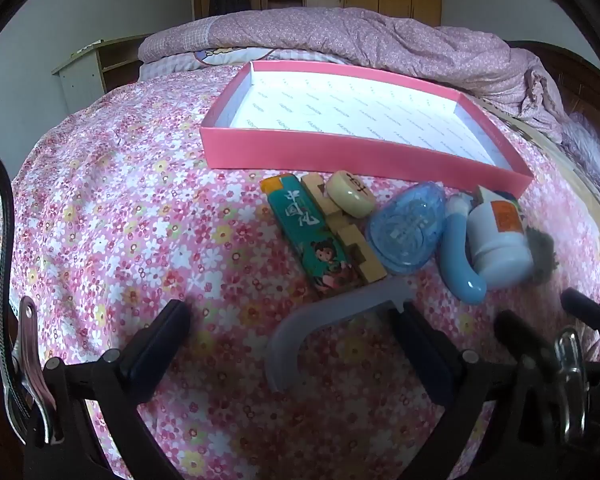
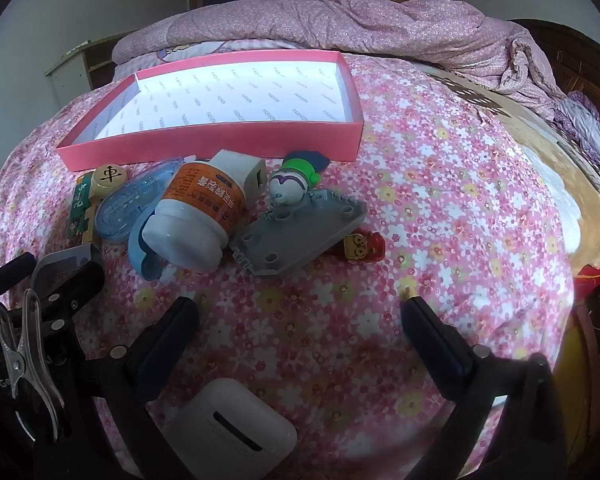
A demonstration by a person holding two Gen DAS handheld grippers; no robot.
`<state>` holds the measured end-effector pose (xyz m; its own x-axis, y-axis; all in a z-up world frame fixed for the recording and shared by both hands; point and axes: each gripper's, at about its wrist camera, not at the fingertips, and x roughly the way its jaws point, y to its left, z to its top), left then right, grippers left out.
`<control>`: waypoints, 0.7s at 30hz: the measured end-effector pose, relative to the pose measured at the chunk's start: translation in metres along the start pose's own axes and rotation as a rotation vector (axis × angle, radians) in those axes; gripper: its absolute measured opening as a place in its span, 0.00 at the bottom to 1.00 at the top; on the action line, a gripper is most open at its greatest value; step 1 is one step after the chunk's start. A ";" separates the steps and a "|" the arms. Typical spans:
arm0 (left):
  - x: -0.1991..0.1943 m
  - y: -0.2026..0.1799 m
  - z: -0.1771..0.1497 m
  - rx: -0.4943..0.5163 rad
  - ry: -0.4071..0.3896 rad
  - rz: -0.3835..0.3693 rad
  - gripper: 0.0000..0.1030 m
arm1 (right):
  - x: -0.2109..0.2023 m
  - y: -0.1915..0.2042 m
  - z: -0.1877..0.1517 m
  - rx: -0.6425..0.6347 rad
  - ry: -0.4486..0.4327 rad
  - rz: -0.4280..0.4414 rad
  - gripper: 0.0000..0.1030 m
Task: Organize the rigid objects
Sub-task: 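Move the right gripper toward the white earbud case and grasp it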
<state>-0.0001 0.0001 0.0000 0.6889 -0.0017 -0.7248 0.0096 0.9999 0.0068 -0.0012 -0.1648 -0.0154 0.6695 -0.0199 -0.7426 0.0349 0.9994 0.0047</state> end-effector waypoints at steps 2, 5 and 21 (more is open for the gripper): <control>0.000 0.000 0.000 0.001 0.001 0.001 1.00 | 0.000 0.000 0.000 0.001 0.000 0.001 1.00; 0.000 0.000 0.000 0.001 0.001 0.001 1.00 | 0.000 0.000 0.000 0.000 0.001 -0.001 1.00; 0.000 0.000 0.000 0.001 0.000 0.000 1.00 | 0.000 0.000 0.000 0.002 0.001 0.001 1.00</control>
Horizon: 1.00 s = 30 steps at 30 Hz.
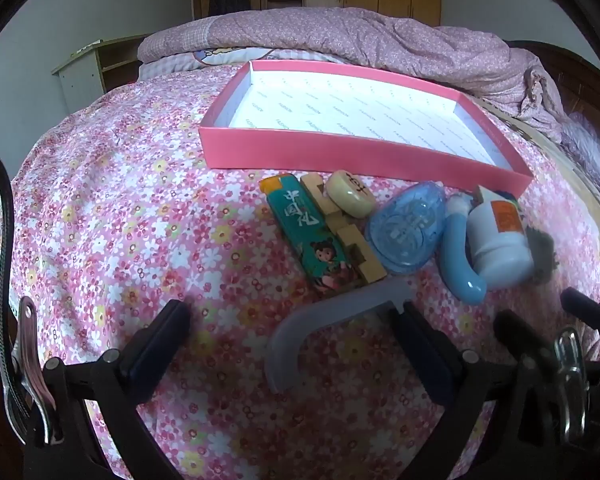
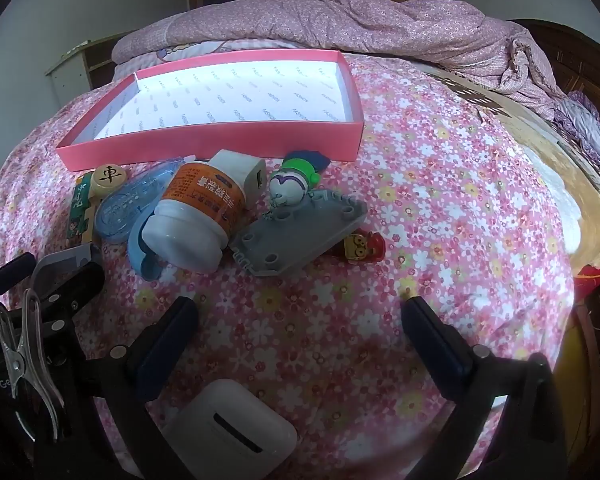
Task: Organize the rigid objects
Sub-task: 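Move the right gripper toward the white earbud case and grasp it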
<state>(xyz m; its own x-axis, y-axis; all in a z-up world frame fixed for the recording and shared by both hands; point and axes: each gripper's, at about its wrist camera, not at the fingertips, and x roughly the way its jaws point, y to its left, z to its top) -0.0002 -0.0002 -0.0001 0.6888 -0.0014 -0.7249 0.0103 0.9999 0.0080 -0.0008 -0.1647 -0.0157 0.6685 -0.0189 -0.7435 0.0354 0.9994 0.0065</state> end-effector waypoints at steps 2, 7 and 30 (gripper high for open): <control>0.000 0.000 0.000 0.000 0.000 -0.001 1.00 | 0.000 0.000 0.000 0.000 0.000 0.000 1.00; 0.000 0.000 0.001 0.016 0.006 -0.012 1.00 | 0.000 -0.001 0.001 -0.015 0.016 0.012 1.00; -0.034 0.031 -0.004 0.018 0.017 -0.209 0.98 | -0.023 -0.017 -0.007 -0.067 0.018 0.118 0.96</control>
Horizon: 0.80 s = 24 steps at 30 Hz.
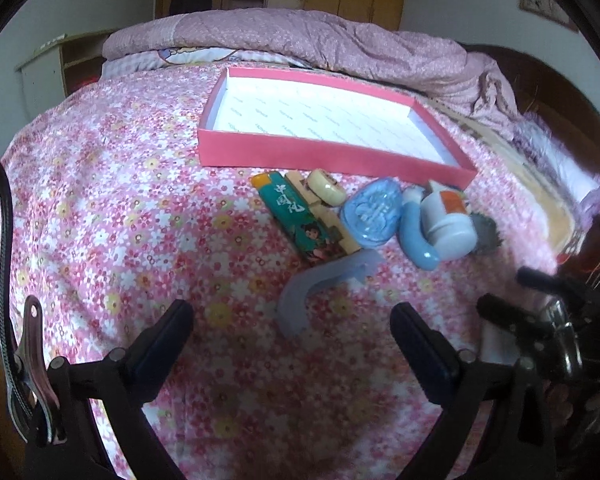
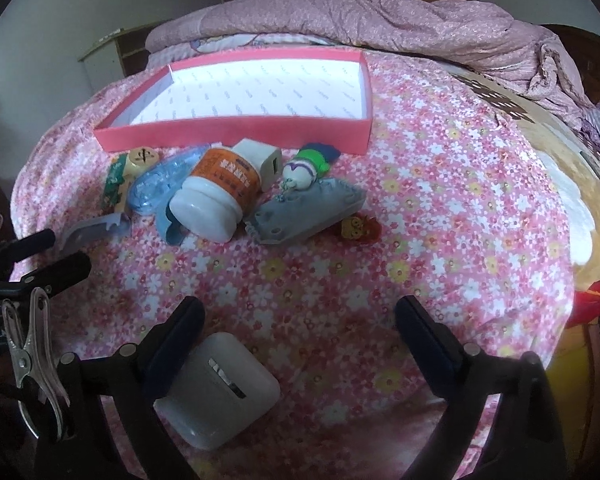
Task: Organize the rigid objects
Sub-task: 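Move the right gripper toward the white earbud case and grasp it, then grasp the grey plastic handle with the left gripper while right holds the earbud case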
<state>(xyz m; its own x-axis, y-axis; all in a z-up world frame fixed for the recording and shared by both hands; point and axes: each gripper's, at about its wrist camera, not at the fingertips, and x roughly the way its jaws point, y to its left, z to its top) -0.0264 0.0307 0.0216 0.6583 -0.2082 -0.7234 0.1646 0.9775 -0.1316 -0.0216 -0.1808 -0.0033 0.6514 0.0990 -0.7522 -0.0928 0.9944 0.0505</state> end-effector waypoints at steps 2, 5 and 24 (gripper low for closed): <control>-0.005 -0.001 0.002 -0.014 -0.010 0.001 0.98 | -0.007 -0.003 -0.001 -0.006 -0.003 0.012 0.96; -0.012 -0.004 0.004 0.000 -0.040 0.030 0.98 | -0.017 -0.005 -0.005 -0.017 -0.008 0.043 0.96; -0.005 -0.005 -0.004 0.024 -0.012 0.051 0.97 | -0.018 0.026 -0.029 -0.141 0.107 0.175 0.83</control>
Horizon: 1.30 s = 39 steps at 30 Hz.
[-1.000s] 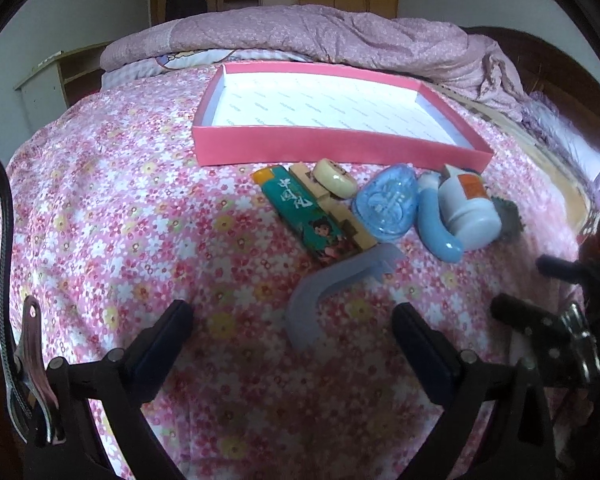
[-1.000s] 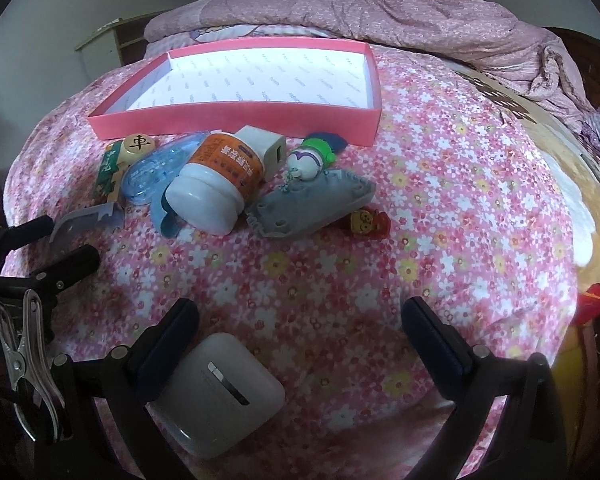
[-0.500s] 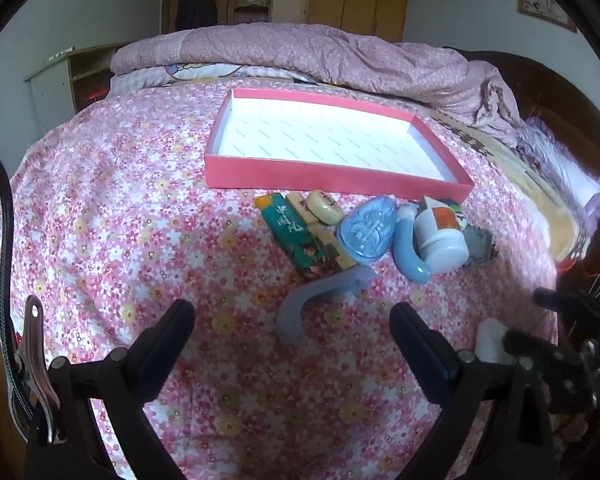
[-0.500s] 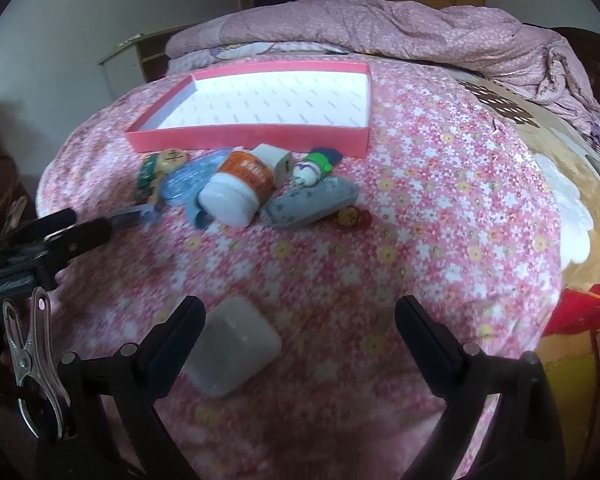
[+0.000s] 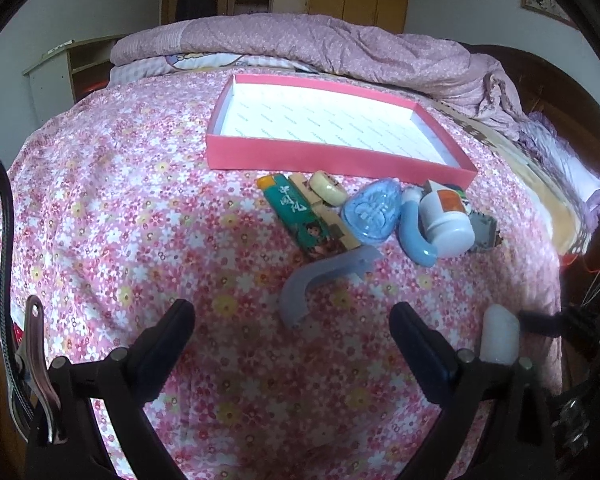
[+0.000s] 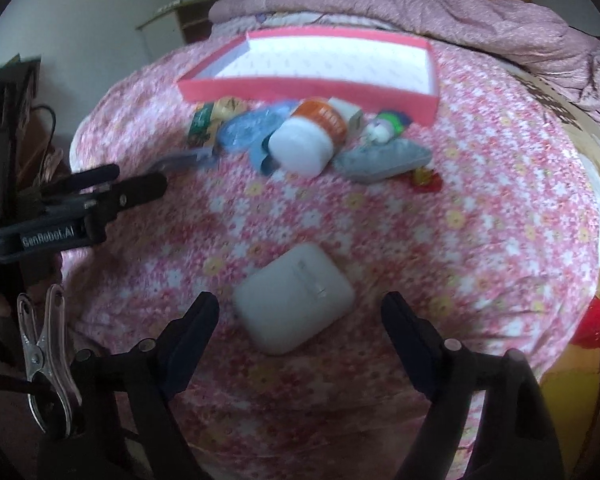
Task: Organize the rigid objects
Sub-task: 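Grasp the grey plastic handle with the left gripper while right holds the earbud case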
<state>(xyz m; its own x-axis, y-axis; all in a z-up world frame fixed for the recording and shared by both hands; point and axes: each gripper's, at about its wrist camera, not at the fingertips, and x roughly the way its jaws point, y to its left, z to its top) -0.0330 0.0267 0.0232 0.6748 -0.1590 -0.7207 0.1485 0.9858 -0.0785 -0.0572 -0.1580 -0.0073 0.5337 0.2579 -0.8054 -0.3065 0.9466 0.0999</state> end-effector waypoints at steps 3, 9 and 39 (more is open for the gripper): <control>0.002 -0.005 0.003 0.000 0.001 -0.006 0.97 | 0.002 0.004 0.001 -0.026 -0.009 -0.029 0.72; 0.010 -0.032 0.012 0.064 -0.007 0.017 0.97 | 0.001 0.006 0.003 -0.043 -0.024 -0.070 0.62; 0.019 -0.023 0.014 -0.035 0.011 0.033 0.66 | 0.000 -0.019 0.002 0.067 -0.109 -0.025 0.62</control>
<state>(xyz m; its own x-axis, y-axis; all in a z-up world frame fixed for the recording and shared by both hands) -0.0135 0.0007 0.0213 0.6708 -0.1262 -0.7308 0.1009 0.9918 -0.0787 -0.0501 -0.1752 -0.0080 0.6241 0.2506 -0.7401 -0.2413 0.9627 0.1224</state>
